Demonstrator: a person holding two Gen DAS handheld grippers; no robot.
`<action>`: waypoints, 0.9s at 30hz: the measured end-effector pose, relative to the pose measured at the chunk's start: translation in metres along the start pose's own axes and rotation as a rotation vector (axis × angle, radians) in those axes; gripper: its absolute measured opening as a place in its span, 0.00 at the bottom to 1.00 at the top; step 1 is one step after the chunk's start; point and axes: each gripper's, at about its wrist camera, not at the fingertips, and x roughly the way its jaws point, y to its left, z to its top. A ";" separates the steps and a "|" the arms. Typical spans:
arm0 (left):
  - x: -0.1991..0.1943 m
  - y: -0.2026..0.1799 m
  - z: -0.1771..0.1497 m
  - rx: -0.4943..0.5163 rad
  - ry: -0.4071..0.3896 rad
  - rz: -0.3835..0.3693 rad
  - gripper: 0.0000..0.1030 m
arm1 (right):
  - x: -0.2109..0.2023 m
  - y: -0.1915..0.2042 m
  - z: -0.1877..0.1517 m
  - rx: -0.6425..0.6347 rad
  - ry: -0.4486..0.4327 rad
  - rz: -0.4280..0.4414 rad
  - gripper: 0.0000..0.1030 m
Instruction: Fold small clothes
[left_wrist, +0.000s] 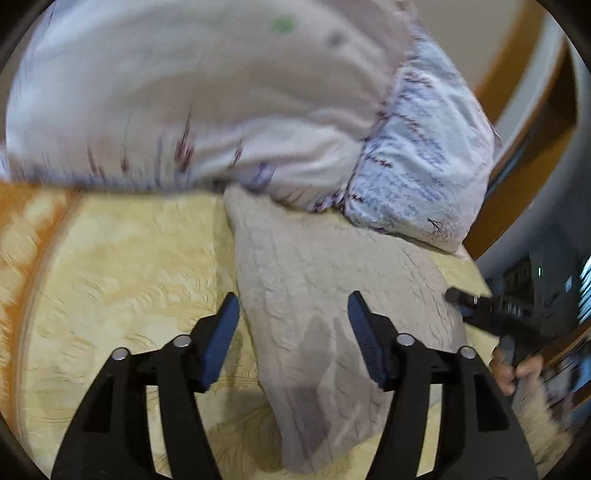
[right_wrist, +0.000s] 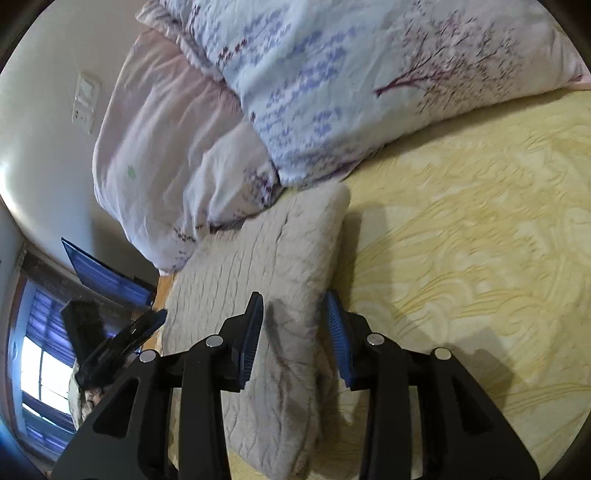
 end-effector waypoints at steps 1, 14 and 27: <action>-0.003 -0.009 -0.001 0.032 -0.012 0.009 0.65 | 0.000 0.001 0.001 -0.005 -0.006 -0.003 0.36; 0.032 -0.065 -0.022 0.203 0.073 0.110 0.80 | 0.022 -0.011 0.000 0.008 -0.026 -0.155 0.09; -0.001 -0.060 -0.037 0.181 0.024 0.192 0.84 | -0.033 0.032 -0.034 -0.222 -0.115 -0.178 0.14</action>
